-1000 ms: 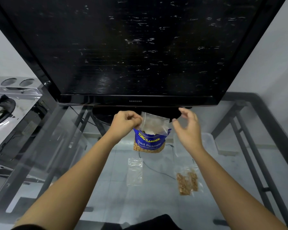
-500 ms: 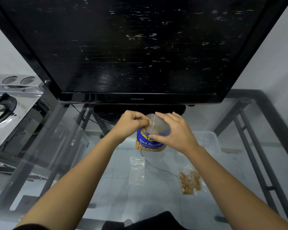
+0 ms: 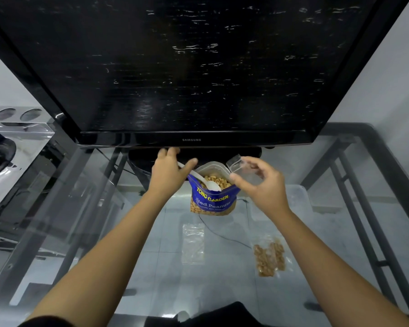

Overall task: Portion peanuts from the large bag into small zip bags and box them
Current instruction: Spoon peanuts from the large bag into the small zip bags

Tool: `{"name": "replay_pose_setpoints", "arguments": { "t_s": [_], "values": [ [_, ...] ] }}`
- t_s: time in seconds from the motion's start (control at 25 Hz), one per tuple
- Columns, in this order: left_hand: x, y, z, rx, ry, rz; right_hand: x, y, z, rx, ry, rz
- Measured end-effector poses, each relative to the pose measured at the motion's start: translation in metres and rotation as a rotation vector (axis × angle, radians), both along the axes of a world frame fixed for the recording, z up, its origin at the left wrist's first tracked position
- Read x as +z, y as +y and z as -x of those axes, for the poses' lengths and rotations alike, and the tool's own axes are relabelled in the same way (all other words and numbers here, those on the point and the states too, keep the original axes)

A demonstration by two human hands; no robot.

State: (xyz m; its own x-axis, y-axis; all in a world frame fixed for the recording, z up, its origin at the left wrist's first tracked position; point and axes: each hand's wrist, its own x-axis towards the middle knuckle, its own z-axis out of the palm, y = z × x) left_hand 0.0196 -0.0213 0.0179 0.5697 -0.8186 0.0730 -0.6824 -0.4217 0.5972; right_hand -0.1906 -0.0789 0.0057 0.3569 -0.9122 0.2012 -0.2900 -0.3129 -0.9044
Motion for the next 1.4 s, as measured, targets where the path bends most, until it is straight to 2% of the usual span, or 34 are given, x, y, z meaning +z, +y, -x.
{"name": "replay_pose_setpoints", "arguments": {
  "t_s": [0.08,0.2,0.24,0.36,0.44,0.56,0.68,0.84,1.16,1.28,1.4],
  "values": [
    [-0.008,-0.001,-0.001,-0.041,0.091,-0.032,-0.007,0.001,0.003,-0.017,-0.013,-0.131],
    [-0.008,0.000,0.006,-0.062,0.379,0.108,-0.016,0.002,0.005,-0.012,0.007,-0.239],
    [-0.005,0.000,0.010,-0.095,0.401,0.138,-0.019,0.003,0.005,-0.003,0.020,-0.257],
    [0.002,-0.001,0.015,-0.207,0.122,0.208,-0.023,0.005,0.005,0.026,0.057,-0.281],
    [-0.001,-0.004,0.012,-0.248,0.073,0.168,-0.023,0.006,0.007,0.030,0.061,-0.283],
    [-0.015,-0.006,0.011,-0.109,0.324,0.036,-0.019,0.007,0.008,0.051,0.091,-0.282],
    [-0.022,-0.010,0.013,0.112,0.576,0.045,-0.018,0.008,0.009,0.060,0.090,-0.292],
    [-0.024,-0.014,0.010,0.214,0.763,0.068,-0.020,0.009,0.011,0.055,0.081,-0.300],
    [-0.026,-0.018,-0.002,0.264,0.977,0.074,-0.016,0.006,0.010,0.032,0.082,-0.280],
    [-0.029,-0.017,-0.015,0.314,1.020,0.083,-0.011,-0.001,0.011,-0.012,0.142,-0.156],
    [-0.026,-0.016,-0.026,0.347,1.028,0.105,-0.007,-0.008,0.010,0.037,0.298,0.011]
  ]
}}
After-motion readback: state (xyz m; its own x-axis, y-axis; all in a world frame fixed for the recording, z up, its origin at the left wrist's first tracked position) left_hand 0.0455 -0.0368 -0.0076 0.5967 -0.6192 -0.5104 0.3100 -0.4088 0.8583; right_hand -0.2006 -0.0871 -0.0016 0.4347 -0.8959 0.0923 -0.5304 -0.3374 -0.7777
